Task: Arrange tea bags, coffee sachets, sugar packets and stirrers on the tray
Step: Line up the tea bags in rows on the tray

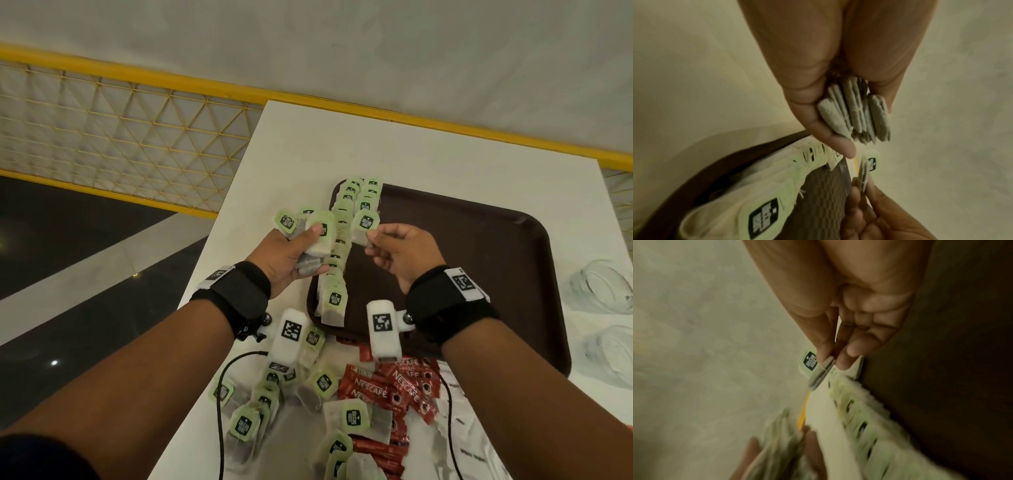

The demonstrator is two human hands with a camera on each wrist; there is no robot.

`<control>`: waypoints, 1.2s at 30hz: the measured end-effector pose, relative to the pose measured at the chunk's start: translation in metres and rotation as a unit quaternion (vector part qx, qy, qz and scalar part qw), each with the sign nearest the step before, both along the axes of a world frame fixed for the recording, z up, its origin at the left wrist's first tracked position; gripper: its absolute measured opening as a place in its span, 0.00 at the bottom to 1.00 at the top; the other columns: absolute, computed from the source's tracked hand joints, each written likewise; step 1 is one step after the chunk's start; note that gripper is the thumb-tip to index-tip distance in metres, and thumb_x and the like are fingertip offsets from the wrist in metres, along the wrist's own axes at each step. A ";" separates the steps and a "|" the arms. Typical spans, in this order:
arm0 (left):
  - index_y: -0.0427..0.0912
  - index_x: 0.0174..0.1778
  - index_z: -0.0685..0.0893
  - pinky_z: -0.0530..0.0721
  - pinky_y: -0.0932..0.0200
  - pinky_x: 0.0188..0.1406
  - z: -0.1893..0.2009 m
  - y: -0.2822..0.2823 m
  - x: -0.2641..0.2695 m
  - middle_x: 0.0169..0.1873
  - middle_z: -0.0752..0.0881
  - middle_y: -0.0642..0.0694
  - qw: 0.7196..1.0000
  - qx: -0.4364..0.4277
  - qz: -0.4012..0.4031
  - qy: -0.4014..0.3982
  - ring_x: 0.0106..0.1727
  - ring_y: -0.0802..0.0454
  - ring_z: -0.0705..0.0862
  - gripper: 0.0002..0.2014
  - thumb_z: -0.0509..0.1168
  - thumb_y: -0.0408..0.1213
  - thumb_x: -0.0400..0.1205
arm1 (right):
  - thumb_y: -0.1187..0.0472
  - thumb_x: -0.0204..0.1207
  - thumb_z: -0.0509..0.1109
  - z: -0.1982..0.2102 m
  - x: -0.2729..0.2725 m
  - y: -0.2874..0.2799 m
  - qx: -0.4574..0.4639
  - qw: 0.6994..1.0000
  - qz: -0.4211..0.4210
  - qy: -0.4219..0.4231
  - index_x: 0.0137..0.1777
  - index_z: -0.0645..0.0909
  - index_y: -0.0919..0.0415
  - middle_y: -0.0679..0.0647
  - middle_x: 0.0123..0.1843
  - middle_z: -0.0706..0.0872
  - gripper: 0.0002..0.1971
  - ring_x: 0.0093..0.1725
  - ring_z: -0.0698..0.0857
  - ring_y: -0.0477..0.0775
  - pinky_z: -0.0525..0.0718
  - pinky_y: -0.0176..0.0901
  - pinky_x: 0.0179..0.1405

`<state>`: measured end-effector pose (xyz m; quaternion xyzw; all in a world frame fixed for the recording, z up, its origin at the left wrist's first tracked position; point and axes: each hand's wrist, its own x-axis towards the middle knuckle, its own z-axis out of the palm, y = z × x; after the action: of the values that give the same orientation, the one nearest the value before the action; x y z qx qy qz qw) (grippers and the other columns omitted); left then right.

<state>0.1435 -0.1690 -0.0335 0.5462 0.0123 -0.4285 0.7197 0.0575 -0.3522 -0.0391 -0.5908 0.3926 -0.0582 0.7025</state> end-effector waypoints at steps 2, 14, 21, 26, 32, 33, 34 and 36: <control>0.40 0.66 0.82 0.92 0.50 0.44 -0.005 -0.003 0.008 0.57 0.90 0.39 1.000 0.003 0.003 0.002 0.54 0.44 0.91 0.14 0.65 0.38 0.85 | 0.64 0.77 0.75 -0.010 0.011 -0.015 -0.063 0.997 -0.002 0.043 0.44 0.84 0.58 0.54 0.40 0.89 0.02 0.32 0.85 0.46 0.81 0.34 0.28; 0.39 0.70 0.79 0.90 0.51 0.42 -0.024 -0.004 0.021 0.58 0.89 0.37 1.000 0.000 0.007 0.022 0.56 0.43 0.90 0.19 0.66 0.38 0.84 | 0.54 0.72 0.78 -0.052 0.051 -0.033 -0.266 0.954 0.037 0.136 0.41 0.84 0.52 0.51 0.37 0.89 0.06 0.32 0.87 0.50 0.86 0.42 0.35; 0.40 0.69 0.79 0.91 0.52 0.40 -0.022 -0.008 0.022 0.53 0.91 0.41 1.000 -0.007 0.004 0.010 0.50 0.46 0.92 0.18 0.66 0.38 0.83 | 0.51 0.73 0.76 -0.051 0.057 -0.037 -0.302 0.935 0.055 0.178 0.42 0.82 0.54 0.54 0.42 0.89 0.09 0.42 0.88 0.57 0.87 0.49 0.42; 0.39 0.70 0.79 0.91 0.49 0.46 -0.020 -0.012 0.021 0.56 0.90 0.41 1.000 0.000 0.011 -0.014 0.53 0.45 0.91 0.18 0.66 0.37 0.84 | 0.47 0.76 0.74 -0.018 0.050 -0.014 -0.293 0.950 0.085 0.075 0.44 0.84 0.63 0.57 0.41 0.88 0.17 0.37 0.84 0.51 0.84 0.46 0.36; 0.35 0.66 0.81 0.90 0.51 0.45 -0.017 -0.017 0.022 0.54 0.90 0.37 0.999 0.010 0.030 -0.034 0.52 0.42 0.91 0.17 0.68 0.38 0.83 | 0.56 0.70 0.81 0.003 0.042 0.027 -0.164 0.971 0.172 -0.015 0.44 0.84 0.70 0.60 0.35 0.84 0.16 0.31 0.80 0.48 0.75 0.30 0.23; 0.35 0.66 0.81 0.90 0.52 0.45 -0.017 -0.017 0.021 0.55 0.90 0.37 0.999 0.011 0.027 -0.035 0.52 0.42 0.91 0.18 0.68 0.39 0.83 | 0.59 0.70 0.81 0.001 0.041 0.028 -0.151 0.976 0.158 -0.019 0.43 0.84 0.69 0.60 0.35 0.84 0.14 0.30 0.81 0.49 0.76 0.30 0.23; 0.35 0.66 0.81 0.90 0.52 0.44 -0.017 -0.018 0.021 0.54 0.90 0.38 0.999 0.010 0.025 -0.033 0.52 0.43 0.91 0.18 0.68 0.39 0.83 | 0.62 0.70 0.81 0.000 0.041 0.029 -0.132 0.980 0.145 -0.022 0.42 0.83 0.69 0.59 0.34 0.84 0.11 0.30 0.81 0.49 0.76 0.30 0.23; 0.36 0.66 0.82 0.90 0.54 0.43 -0.018 -0.018 0.021 0.53 0.91 0.38 1.000 0.007 0.022 -0.020 0.51 0.43 0.91 0.16 0.67 0.38 0.84 | 0.65 0.71 0.79 -0.002 0.039 0.028 -0.097 0.986 0.132 -0.024 0.40 0.83 0.65 0.56 0.32 0.85 0.07 0.28 0.82 0.46 0.76 0.31 0.24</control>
<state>0.1641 -0.1867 -0.0510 0.5594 0.0126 -0.4017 0.7250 0.0961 -0.3239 -0.0411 -0.7014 0.2862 -0.0170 0.6525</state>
